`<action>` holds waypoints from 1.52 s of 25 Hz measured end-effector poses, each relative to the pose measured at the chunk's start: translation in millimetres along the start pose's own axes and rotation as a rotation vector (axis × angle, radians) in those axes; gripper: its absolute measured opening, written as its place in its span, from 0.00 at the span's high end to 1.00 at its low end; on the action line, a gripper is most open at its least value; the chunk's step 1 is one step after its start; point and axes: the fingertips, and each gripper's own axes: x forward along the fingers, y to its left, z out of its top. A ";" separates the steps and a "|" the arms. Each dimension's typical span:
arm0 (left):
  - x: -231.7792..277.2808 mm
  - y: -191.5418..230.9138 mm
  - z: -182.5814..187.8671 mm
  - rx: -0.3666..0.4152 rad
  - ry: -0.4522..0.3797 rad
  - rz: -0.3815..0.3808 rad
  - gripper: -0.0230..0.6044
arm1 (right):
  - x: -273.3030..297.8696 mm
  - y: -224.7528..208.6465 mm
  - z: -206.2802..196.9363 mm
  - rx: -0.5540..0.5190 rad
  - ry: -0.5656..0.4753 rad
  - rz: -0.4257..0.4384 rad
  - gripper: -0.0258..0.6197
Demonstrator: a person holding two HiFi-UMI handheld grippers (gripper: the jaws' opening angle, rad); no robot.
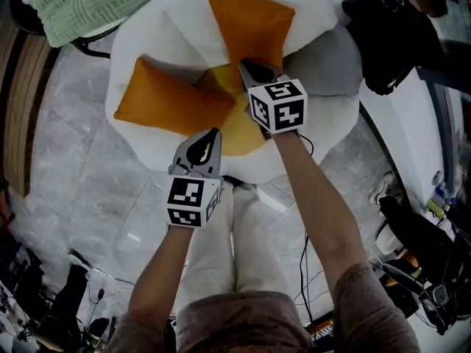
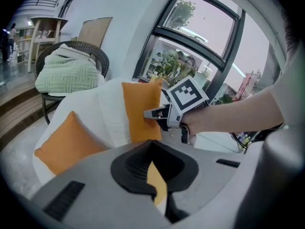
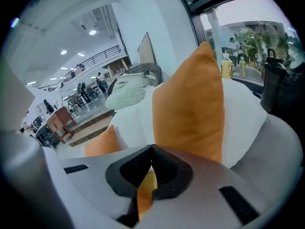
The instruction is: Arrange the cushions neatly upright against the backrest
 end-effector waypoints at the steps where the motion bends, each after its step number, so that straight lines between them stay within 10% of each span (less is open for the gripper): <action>1: -0.6 0.3 0.1 0.000 -0.001 0.000 0.96 | -1.2 1.9 -5.1 -0.001 0.006 0.000 0.93; 20: -15.4 1.8 2.3 -0.070 -0.042 0.027 0.96 | -28.4 36.7 -44.5 -0.027 0.037 0.062 0.93; 31: -64.4 27.6 -19.7 -0.173 -0.111 0.133 0.96 | -7.6 118.9 -48.3 -0.221 0.092 0.210 0.92; 34: -81.2 42.6 -35.0 -0.219 -0.123 0.177 0.96 | 8.7 145.2 -58.6 -0.276 0.142 0.252 0.72; 38: -99.8 63.5 -54.5 -0.271 -0.130 0.226 0.96 | 30.5 169.7 -69.7 -0.328 0.188 0.273 0.72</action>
